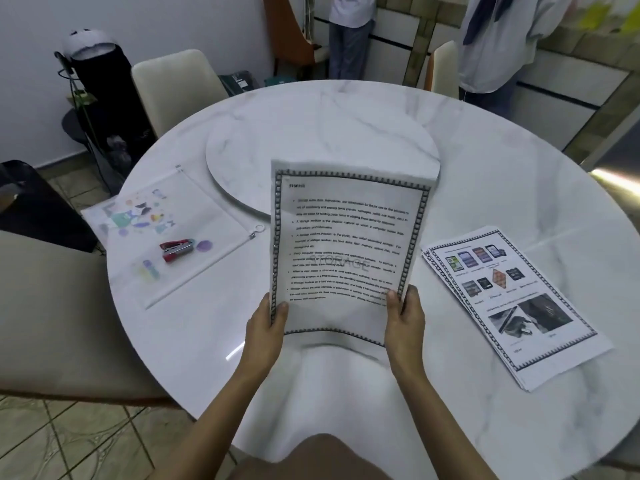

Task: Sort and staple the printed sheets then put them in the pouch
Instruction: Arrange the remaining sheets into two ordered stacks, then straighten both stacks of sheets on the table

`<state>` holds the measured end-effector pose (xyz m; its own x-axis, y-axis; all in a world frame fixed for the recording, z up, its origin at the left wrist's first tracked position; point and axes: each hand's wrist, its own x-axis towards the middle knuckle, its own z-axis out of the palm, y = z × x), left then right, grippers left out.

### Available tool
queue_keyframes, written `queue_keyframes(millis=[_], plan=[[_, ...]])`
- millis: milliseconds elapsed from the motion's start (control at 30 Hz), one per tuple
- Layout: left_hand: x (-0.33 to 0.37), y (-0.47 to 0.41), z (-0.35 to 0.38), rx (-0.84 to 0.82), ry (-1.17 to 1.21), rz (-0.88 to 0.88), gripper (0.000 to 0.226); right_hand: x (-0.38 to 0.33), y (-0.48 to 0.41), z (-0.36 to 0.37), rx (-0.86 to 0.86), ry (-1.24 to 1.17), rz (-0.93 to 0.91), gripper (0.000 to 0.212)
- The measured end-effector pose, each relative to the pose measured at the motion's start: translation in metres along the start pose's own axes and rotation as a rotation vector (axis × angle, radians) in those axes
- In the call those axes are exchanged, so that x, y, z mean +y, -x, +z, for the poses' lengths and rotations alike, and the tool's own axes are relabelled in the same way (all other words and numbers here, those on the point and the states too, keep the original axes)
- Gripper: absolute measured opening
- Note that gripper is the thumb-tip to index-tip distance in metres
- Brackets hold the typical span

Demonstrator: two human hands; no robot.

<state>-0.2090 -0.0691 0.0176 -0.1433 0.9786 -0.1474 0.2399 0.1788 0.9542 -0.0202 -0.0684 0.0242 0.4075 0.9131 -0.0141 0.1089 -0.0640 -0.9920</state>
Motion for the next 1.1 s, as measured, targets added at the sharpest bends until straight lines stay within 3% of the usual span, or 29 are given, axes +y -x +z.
queue_keyframes(millis=[167, 300, 400, 767, 833, 933, 1100], plan=[[-0.004, -0.005, -0.005, -0.041, -0.107, -0.085, 0.012, 0.004, -0.009, 0.002, 0.079, 0.089, 0.04, 0.028], [-0.021, -0.001, -0.004, -0.118, -0.232, -0.24, 0.022, 0.019, -0.006, 0.009, 0.019, 0.191, 0.158, 0.031], [-0.029, 0.004, -0.005, -0.125, -0.285, -0.289, 0.015, 0.032, -0.001, 0.01, -0.031, 0.259, 0.232, 0.035], [-0.032, -0.002, -0.026, -0.078, -0.421, -0.242, 0.037, 0.046, 0.0, 0.014, -0.072, 0.495, 0.209, 0.037], [-0.034, -0.003, -0.032, -0.08, -0.429, -0.251, 0.035, 0.047, -0.001, 0.017, -0.074, 0.509, 0.202, 0.036], [-0.035, -0.007, -0.04, -0.111, -0.427, -0.261, 0.01, 0.05, -0.003, 0.021, -0.09, 0.534, 0.201, 0.034], [-0.039, -0.016, -0.056, -0.133, -0.408, -0.316, 0.015, 0.049, -0.007, 0.031, -0.146, 0.574, 0.189, 0.033]])
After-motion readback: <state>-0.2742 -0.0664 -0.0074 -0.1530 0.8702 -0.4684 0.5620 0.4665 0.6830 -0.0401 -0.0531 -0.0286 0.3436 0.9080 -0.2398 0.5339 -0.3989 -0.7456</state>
